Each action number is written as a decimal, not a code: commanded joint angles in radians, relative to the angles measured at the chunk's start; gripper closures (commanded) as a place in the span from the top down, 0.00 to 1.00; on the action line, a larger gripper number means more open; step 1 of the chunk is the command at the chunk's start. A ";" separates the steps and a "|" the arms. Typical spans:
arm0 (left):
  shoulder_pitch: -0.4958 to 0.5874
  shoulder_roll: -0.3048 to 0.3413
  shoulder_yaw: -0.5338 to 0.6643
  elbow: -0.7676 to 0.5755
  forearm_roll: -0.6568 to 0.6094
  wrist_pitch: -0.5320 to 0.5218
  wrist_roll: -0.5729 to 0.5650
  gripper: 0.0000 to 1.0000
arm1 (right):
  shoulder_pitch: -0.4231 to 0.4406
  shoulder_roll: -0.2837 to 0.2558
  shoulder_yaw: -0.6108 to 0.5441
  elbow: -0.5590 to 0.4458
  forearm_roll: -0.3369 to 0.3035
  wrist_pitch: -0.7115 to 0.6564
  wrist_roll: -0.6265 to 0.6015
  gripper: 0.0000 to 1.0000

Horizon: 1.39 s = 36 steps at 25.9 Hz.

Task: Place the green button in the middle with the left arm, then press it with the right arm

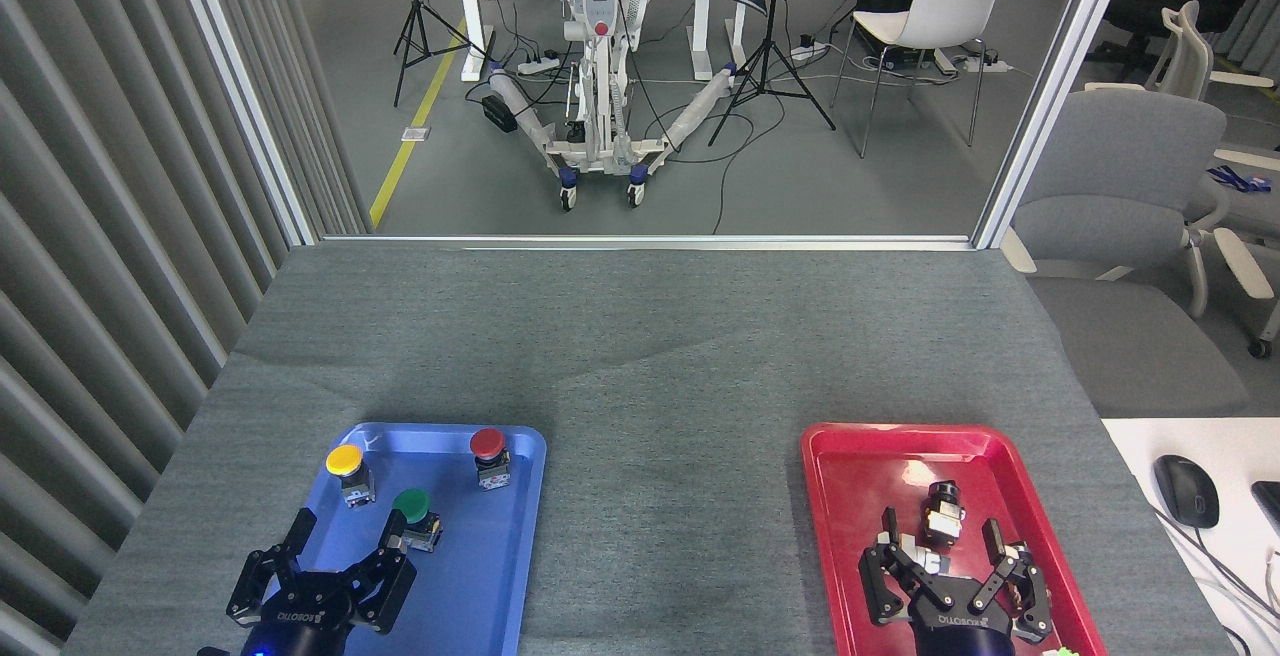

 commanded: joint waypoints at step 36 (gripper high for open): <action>-0.007 0.032 0.007 0.015 -0.012 -0.003 -0.010 0.99 | -0.002 0.002 -0.005 0.000 0.000 0.001 0.001 1.00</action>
